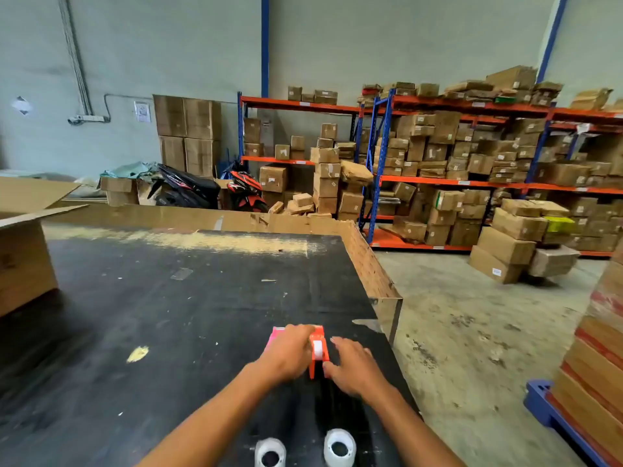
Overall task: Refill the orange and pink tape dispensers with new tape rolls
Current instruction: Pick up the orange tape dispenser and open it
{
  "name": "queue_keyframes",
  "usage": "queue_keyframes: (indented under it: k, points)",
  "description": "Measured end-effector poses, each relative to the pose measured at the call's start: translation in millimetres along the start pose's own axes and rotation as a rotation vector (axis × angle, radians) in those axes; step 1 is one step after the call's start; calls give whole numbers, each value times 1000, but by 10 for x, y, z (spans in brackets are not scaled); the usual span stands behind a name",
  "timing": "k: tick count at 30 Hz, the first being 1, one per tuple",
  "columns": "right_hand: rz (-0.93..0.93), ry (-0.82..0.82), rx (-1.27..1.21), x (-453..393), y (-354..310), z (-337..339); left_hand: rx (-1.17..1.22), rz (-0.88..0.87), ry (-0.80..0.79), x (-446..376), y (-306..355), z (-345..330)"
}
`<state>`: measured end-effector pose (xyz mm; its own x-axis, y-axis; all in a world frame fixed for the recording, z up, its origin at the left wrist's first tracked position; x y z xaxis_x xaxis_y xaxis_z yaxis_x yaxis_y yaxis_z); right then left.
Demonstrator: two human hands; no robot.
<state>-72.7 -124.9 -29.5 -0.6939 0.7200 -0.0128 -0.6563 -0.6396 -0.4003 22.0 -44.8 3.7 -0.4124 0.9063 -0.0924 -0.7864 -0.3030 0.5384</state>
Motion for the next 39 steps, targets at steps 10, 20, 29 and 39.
queue_keyframes:
  k: [10, 20, 29, 39]
  points:
    - [-27, 251, -361, -255, 206, -155, 383, 342, 178, -169, -160, -262]
    - [72, 180, -816, -70, 16, 254, 678, 215, 330, -44, 148, -106]
    - [90, 152, -945, -61, -281, 307, 640, 196, 367, 64, 31, 170]
    - [207, 190, -916, 21, -646, 193, 585, 282, 486, 290, -186, 370]
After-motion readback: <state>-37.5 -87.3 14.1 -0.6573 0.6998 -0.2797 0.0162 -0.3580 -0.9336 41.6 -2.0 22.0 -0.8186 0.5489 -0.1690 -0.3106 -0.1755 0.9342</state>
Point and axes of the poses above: each hand's wrist, its own x-axis away from the middle knuckle, its own z-axis out of the back of the hand, y = z × x, the point moved 5 cm from there along -x, towards the middle knuckle, and after that the axes turned 2 degrees about -z, right-handed, at the moved point
